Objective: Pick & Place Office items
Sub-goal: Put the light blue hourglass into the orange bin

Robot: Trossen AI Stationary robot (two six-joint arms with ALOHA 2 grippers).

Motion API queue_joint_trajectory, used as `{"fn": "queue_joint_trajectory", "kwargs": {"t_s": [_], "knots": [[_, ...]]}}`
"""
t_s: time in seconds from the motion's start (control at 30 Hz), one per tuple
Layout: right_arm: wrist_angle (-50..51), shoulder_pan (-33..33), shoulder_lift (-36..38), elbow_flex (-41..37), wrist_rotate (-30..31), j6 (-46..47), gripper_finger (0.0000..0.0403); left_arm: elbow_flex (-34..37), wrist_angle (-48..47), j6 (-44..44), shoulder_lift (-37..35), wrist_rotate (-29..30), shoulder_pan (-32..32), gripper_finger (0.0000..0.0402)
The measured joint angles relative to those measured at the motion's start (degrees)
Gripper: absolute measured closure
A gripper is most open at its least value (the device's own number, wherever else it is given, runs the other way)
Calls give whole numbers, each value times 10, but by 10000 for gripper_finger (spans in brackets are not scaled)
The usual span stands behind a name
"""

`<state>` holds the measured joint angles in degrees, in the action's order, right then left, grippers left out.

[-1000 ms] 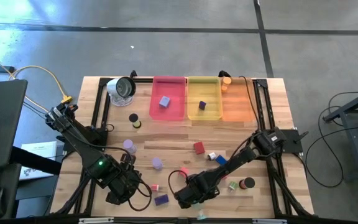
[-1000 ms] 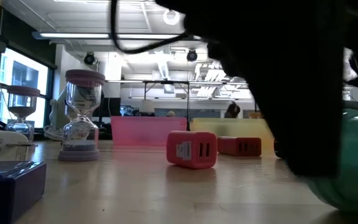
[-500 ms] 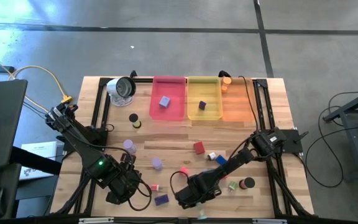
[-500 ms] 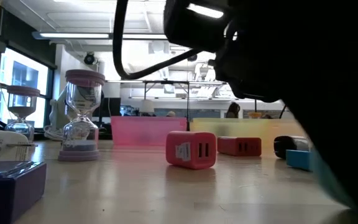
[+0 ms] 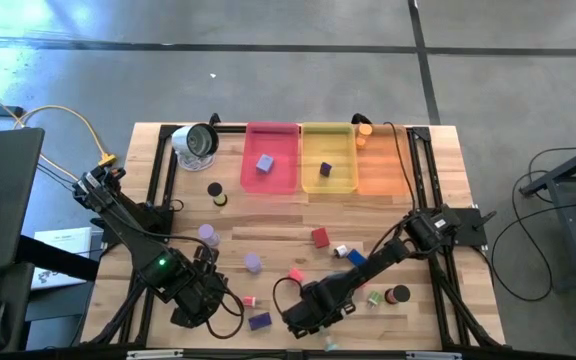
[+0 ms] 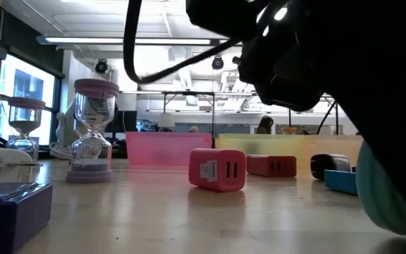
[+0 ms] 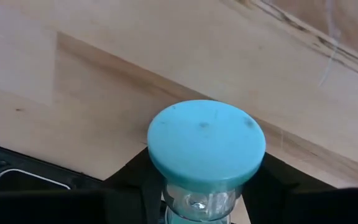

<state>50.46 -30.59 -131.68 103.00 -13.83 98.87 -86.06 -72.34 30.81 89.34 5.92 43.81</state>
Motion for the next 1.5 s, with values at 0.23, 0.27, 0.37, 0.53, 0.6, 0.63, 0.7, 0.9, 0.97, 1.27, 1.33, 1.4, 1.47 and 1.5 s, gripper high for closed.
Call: {"fn": "queue_joint_trajectory", "kwargs": {"t_s": [0.23, 0.27, 0.37, 0.53, 0.6, 0.63, 0.7, 0.9, 0.97, 1.27, 1.33, 1.4, 1.47, 1.5], "knots": [[17, 0, 65, -1, 123, 1, 248, 0, -9, 0, 0, 0, 0, 190], [15, 0, 76, 0, 138, 2, 248, 0, -9, 0, 0, 0, 0, 190], [27, -2, 108, 0, 190, 3, 248, 0, -12, 0, 0, 0, 0, 190], [73, -1, 161, 0, 305, -1, 248, 0, -22, 0, 0, 2, 0, 190], [111, -2, 181, 0, 370, -1, 248, 0, -26, 0, 0, 2, 0, 190], [132, -3, 190, 0, 397, 0, 248, 0, -28, 0, 0, 2, 0, 190], [170, -1, 206, 0, 448, 1, 248, 0, -34, 1, 0, 3, -1, 190], [340, 12, 249, 0, 545, 18, 248, 0, -49, -7, 0, 14, -40, 190], [393, 20, 259, 0, 570, 27, 248, 0, -51, -16, 0, 14, -61, 190], [395, 115, 337, -59, 665, -159, 248, 0, -62, -60, 0, -28, -169, 190], [394, 142, 361, -83, 666, -189, 248, 0, -61, -69, 0, -33, -192, 190], [397, 162, 395, -118, 663, -227, 248, 0, -62, -75, 0, -40, -213, 190], [396, 179, 429, -152, 665, -244, 248, 0, -60, -83, 0, -47, -235, 190], [396, 188, 450, -175, 664, -254, 248, 0, -59, -85, 0, -51, -246, 190]]}}
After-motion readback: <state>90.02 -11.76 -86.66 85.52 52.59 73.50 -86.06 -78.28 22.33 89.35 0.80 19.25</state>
